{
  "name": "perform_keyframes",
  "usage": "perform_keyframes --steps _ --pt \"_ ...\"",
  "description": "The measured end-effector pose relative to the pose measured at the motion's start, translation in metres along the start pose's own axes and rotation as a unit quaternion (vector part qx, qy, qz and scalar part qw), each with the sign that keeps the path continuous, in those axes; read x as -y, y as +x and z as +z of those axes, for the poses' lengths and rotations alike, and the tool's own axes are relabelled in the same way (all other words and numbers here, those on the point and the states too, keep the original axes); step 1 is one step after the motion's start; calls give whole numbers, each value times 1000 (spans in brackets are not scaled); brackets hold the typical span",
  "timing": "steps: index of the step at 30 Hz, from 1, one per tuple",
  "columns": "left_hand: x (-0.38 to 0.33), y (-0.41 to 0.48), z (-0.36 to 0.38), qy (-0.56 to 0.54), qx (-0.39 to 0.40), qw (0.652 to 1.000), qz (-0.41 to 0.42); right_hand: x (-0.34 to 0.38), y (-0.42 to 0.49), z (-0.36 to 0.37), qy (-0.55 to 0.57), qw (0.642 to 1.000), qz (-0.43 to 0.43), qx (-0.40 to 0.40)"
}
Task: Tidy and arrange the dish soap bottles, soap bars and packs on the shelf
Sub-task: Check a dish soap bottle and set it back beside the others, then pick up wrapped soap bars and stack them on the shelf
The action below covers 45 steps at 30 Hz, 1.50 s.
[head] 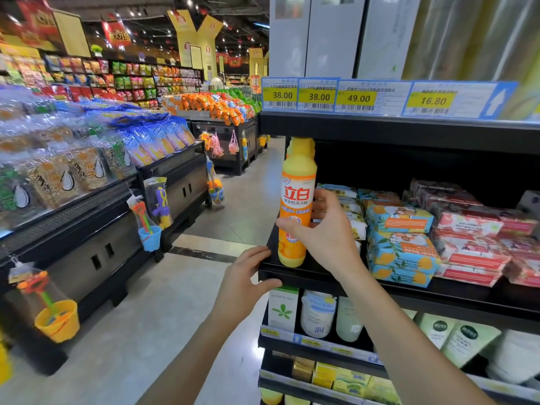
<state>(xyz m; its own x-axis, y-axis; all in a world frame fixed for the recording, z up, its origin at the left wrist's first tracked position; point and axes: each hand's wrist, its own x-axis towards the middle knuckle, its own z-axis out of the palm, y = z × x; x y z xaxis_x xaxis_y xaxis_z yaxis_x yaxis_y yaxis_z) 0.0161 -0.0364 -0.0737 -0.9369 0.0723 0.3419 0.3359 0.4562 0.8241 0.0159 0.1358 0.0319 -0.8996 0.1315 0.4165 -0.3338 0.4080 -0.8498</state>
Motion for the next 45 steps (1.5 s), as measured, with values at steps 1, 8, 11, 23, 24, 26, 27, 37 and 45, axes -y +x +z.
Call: perform_keyframes --steps 1,8,11,23,24,26,27,37,45 --pt "0 0 0 -3 -1 1000 0 -2 -1 -1 -14 1000 -2 10" --pt "0 0 0 5 2 1000 -3 -6 2 4 -49 999 -1 4" --pt "-1 -1 0 -1 -2 1000 -5 -6 8 9 -65 998 -3 -5" --pt "4 0 2 14 -4 1000 -11 6 5 -47 -173 984 -39 17" --pt "3 0 2 15 -4 1000 -13 7 9 -55 -223 973 -50 31" --pt "2 0 2 5 -3 1000 -15 10 20 -70 -319 942 -70 82" --pt "1 -1 2 -1 -3 1000 -16 12 25 -76 -357 924 -73 113" --pt "-5 -1 1 15 -1 1000 -25 5 63 -79 -566 788 -39 241" --pt "-6 -3 0 19 -1 1000 -23 -5 63 -75 -615 750 -79 230"
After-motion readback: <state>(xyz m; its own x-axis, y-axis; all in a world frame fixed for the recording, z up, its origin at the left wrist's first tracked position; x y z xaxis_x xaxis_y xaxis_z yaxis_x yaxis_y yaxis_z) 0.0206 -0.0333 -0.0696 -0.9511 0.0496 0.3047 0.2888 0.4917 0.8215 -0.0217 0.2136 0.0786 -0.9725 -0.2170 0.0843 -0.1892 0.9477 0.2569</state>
